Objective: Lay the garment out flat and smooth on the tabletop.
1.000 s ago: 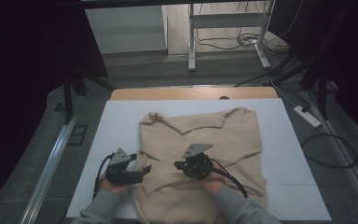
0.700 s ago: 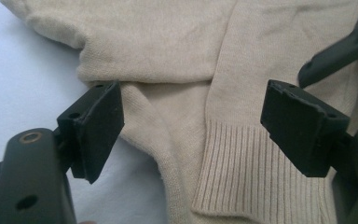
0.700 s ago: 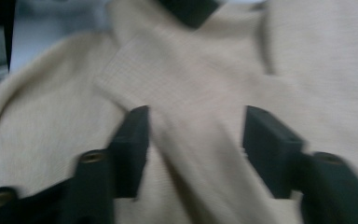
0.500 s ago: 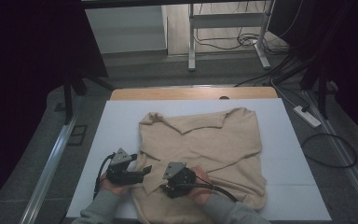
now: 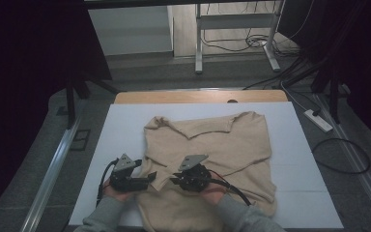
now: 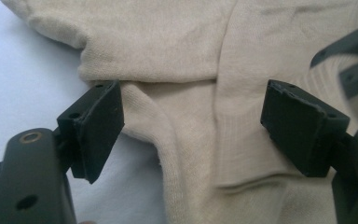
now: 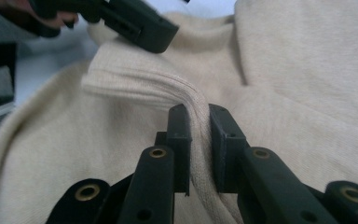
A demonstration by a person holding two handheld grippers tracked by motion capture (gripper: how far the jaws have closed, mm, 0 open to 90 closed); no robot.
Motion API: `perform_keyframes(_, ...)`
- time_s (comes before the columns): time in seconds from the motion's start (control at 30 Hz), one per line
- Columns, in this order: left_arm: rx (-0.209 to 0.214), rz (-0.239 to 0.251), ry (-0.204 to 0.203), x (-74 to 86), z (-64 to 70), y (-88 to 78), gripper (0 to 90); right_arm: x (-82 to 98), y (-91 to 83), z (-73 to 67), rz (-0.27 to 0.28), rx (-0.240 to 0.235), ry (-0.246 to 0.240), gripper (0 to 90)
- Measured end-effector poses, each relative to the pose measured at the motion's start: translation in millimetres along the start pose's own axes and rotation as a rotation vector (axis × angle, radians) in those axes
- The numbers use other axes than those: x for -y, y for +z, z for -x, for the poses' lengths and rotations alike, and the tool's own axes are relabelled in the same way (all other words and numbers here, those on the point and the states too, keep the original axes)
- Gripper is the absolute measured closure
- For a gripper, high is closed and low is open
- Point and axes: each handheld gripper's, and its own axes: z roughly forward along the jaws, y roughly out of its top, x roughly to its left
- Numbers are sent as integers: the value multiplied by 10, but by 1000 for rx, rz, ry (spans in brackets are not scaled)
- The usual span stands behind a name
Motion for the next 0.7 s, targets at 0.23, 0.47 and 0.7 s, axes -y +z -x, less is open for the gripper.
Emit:
perform_keyframes(0.23,-4,2,-6,9,-12,-8,213,13,-158,182,22,10,86,808)
perform_keyframes(0.47,-5,6,-6,9,-10,-17,212,80,-300,316,33,99,112,811)
perform_keyframes(0.7,-2,11,-2,8,6,-24,210,325,-763,548,68,259,143,812)
